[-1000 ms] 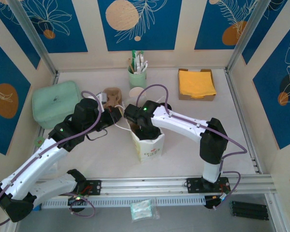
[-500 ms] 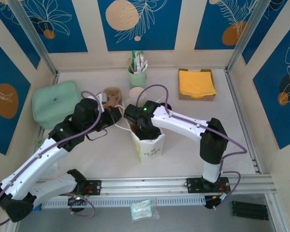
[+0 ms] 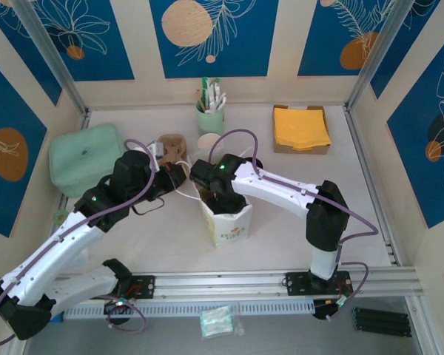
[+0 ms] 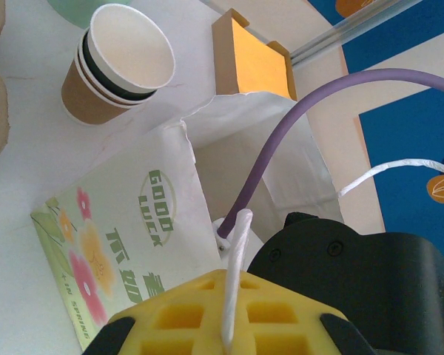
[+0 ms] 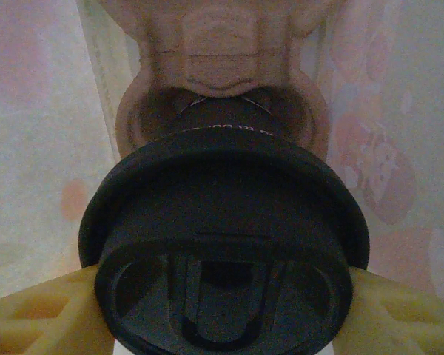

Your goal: Pack the takeout coffee

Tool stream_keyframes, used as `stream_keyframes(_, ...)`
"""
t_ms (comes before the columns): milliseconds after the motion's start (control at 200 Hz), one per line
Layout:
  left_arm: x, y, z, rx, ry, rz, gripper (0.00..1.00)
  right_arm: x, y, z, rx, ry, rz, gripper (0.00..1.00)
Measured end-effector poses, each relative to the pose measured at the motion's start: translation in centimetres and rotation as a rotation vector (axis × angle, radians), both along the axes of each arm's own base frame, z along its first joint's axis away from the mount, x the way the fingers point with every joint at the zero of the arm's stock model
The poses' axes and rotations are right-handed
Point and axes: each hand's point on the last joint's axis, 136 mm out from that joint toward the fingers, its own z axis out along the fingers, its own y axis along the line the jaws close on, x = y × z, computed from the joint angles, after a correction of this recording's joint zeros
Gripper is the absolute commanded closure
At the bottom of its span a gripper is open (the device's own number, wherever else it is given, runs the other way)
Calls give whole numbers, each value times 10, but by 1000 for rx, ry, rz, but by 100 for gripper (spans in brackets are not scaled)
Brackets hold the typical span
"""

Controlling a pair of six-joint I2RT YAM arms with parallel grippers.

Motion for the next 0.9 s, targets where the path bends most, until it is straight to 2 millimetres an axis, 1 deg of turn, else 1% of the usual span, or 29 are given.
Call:
stream_keyframes(325,0,0,0,1,-1,3,100,0,0,0,0,0,0,26)
stream_keyframes(900,1,1,0,4,-3,9,100,1,4,3,-7,3,6,18)
